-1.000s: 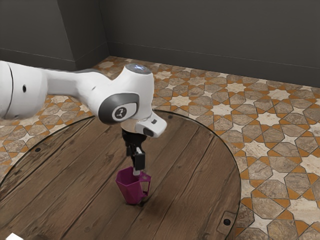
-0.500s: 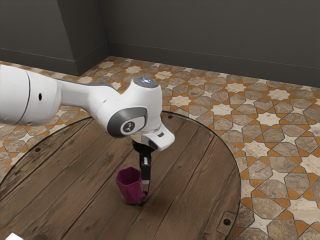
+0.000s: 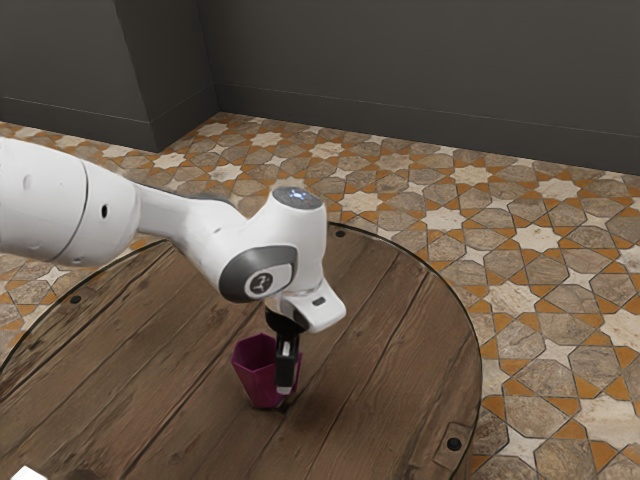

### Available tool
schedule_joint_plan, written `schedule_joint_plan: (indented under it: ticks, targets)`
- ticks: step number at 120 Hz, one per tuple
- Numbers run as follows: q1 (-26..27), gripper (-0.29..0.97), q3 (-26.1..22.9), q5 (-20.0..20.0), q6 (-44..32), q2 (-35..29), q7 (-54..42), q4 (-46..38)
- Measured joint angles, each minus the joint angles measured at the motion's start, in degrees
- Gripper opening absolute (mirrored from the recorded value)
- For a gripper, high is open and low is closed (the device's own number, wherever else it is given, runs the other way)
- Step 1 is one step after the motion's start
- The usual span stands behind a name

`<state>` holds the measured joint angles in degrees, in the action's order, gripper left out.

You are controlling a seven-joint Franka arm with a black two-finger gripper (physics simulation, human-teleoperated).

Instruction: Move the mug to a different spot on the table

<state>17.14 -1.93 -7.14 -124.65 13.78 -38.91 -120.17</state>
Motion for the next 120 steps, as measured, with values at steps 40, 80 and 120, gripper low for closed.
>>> schedule_joint_plan:
  ticks: [40,80,120]
  targets:
    - [-0.2,0.52,0.1,0.0,-2.5,0.8,-1.8,-0.6]
    - [-0.5,0.21,0.3,-0.4,-5.1,0.9,-1.9,-0.4]
    - [-0.8,0.04,0.7,-3.8,-3.8,1.0,0.4,1.2]
